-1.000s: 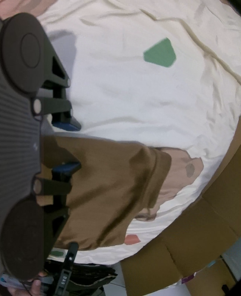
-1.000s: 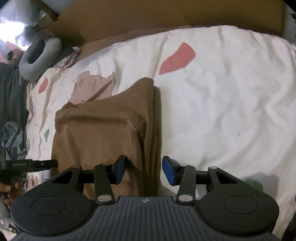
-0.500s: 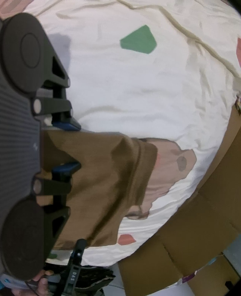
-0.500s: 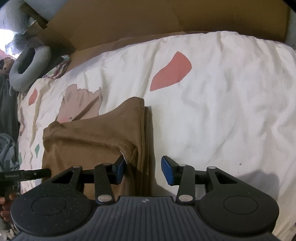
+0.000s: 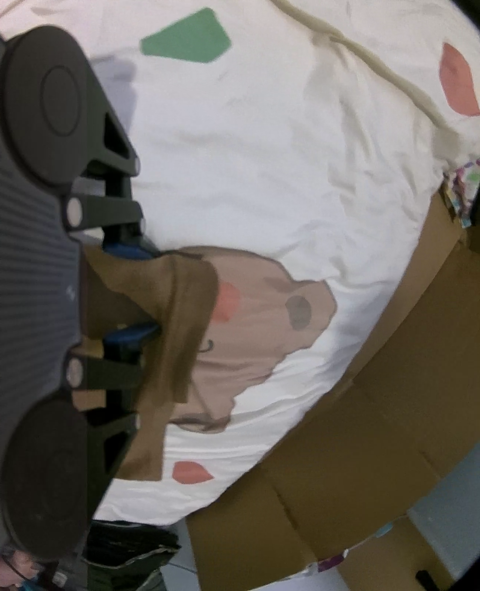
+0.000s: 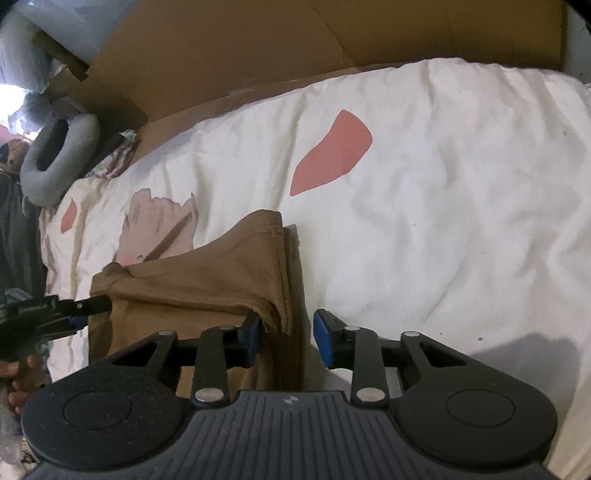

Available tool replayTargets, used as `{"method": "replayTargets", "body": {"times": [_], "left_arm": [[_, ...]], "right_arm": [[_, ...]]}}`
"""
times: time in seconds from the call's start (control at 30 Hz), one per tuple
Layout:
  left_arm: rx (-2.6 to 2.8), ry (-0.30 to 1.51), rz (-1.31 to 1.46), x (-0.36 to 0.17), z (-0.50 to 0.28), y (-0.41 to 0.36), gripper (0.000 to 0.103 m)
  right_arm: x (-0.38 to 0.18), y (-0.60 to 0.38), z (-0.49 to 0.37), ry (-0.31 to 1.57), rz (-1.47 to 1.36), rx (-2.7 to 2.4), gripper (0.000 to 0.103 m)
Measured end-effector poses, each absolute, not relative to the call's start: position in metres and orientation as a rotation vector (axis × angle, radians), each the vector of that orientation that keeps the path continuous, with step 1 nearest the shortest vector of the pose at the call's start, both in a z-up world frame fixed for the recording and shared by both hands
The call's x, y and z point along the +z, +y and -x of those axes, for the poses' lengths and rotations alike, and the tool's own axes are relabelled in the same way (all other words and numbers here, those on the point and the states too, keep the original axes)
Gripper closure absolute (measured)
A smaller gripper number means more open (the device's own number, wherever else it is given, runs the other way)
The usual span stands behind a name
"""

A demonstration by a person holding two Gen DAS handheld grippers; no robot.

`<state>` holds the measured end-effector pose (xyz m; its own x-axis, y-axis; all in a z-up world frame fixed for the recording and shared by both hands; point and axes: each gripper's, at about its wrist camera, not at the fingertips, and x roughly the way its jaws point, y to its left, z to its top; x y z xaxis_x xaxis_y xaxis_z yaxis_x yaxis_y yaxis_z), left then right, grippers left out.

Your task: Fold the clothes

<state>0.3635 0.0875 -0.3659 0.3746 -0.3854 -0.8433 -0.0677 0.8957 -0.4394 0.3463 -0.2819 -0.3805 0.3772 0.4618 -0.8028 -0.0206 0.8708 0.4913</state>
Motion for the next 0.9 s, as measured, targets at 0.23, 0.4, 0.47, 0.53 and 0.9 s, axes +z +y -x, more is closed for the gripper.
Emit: {"method": "replayTargets", "body": {"times": [0.23,0.4,0.47,0.53,0.9], "left_arm": [[-0.186,1.167,0.473,-0.373,-0.370,0.090,0.066],[-0.215,1.168,0.462,-0.370,-0.361,0.092,0.061],[-0.230,1.177,0.474,-0.370,-0.355,0.094,0.059],[-0.242,1.189,0.482,-0.372,-0.349,0.096,0.058],[-0.284,1.218,0.561,-0.382,-0.333,0.103,0.058]], "right_arm": [[-0.382,-0.288,-0.346,1.156,-0.488,0.338,0.070],[-0.380,-0.295,-0.341,1.168,-0.530,0.358,0.062],[-0.379,-0.298,-0.339,1.173,-0.546,0.366,0.059],[-0.381,-0.302,-0.336,1.183,-0.573,0.370,0.059],[-0.414,-0.313,-0.340,1.253,-0.820,0.434,0.059]]}}
